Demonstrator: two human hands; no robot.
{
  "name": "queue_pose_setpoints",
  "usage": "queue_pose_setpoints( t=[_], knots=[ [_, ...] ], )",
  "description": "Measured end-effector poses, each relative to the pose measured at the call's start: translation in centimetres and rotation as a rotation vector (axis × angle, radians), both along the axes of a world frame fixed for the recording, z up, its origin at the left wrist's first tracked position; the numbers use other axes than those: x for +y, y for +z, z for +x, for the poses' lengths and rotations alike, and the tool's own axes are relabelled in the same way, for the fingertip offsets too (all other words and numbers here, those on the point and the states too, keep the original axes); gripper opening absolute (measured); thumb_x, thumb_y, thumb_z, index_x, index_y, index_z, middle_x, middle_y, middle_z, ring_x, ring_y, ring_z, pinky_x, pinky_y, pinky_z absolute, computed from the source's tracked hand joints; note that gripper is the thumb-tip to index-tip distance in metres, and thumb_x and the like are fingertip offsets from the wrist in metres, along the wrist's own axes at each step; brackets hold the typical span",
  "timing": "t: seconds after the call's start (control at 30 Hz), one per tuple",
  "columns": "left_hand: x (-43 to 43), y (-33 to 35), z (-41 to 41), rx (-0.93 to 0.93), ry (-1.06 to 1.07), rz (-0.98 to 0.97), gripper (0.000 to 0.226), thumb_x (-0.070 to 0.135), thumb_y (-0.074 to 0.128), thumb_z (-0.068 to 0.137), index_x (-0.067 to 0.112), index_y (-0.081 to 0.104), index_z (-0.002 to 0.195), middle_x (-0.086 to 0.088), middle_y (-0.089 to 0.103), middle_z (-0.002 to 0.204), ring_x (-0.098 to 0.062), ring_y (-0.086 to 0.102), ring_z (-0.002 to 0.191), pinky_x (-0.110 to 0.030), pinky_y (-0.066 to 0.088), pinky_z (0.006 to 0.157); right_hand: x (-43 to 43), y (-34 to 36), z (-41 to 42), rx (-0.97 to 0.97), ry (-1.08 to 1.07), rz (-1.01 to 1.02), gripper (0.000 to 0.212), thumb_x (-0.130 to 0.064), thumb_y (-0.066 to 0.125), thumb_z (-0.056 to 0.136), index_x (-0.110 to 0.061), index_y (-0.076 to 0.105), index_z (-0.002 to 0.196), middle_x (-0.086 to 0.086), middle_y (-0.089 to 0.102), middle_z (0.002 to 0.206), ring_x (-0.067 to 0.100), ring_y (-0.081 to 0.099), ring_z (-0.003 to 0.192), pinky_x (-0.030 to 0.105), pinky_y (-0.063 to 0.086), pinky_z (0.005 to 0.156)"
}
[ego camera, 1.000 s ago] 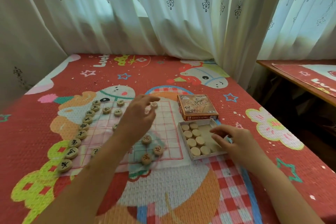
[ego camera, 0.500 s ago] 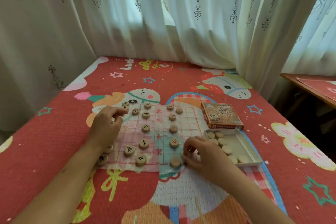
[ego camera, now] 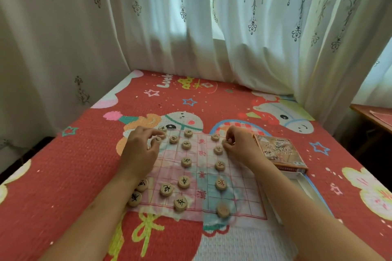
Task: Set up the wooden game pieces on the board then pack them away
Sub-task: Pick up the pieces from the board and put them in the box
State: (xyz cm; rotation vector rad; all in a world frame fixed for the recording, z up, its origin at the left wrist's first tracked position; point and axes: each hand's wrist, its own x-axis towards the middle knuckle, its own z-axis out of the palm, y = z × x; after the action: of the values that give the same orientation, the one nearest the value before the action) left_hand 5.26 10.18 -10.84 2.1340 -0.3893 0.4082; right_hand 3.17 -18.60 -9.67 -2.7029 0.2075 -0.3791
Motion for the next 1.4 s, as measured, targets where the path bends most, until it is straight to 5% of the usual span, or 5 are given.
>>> queue_pose_setpoints(
  t=[0.2,0.83,1.03,1.2,1.4],
  knots=[
    [0.0,0.1,0.0,-0.014,0.016,-0.010,0.024,0.007,0.054,0.093,0.022,0.067,0.106,0.002,0.057,0.109,-0.015,0.051,0.110,-0.026,0.038,0.091,1.2,0.6,1.1,-0.147,0.032,0.059,0.015,-0.019,0.069,0.085,-0.014,0.056,0.091,-0.004,0.060,0.079,0.010,0.057,0.071,0.023,0.048,0.062],
    [0.3,0.2,0.1,-0.048,0.055,-0.018,0.026,0.004,0.055,0.090,0.021,0.068,0.105,0.003,0.053,0.109,-0.018,0.050,0.110,-0.033,0.045,0.089,3.1,1.3,-2.1,0.072,0.171,0.079,0.032,-0.013,0.074,0.081,-0.016,0.046,0.097,-0.005,0.060,0.074,0.006,0.052,0.060,0.015,0.044,0.055],
    [0.4,0.3,0.1,-0.054,0.068,-0.012,0.025,0.005,0.054,0.091,0.019,0.068,0.107,0.002,0.053,0.111,-0.018,0.049,0.110,-0.029,0.041,0.085,3.4,2.7,-5.5,-0.096,0.203,0.111,0.036,-0.012,0.078,0.078,-0.016,0.045,0.093,-0.008,0.058,0.070,-0.002,0.054,0.057,0.010,0.046,0.059],
    [0.1,0.3,-0.1,-0.046,0.039,0.007,0.024,0.006,0.053,0.091,0.017,0.068,0.108,-0.001,0.053,0.112,-0.018,0.047,0.110,-0.029,0.039,0.088,4.2,1.1,-6.9,0.117,0.190,0.110,0.039,-0.012,0.072,0.081,-0.022,0.038,0.097,-0.006,0.058,0.075,0.007,0.051,0.059,0.021,0.049,0.057],
    [0.4,0.3,0.0,-0.059,0.062,-0.013,0.026,0.005,0.054,0.090,0.018,0.068,0.106,0.000,0.054,0.110,-0.020,0.050,0.109,-0.032,0.044,0.086,4.3,1.3,-9.0,-0.027,0.216,0.151,0.046,-0.012,0.076,0.079,-0.025,0.035,0.095,-0.009,0.056,0.074,0.002,0.055,0.061,0.021,0.052,0.062]
  ],
)
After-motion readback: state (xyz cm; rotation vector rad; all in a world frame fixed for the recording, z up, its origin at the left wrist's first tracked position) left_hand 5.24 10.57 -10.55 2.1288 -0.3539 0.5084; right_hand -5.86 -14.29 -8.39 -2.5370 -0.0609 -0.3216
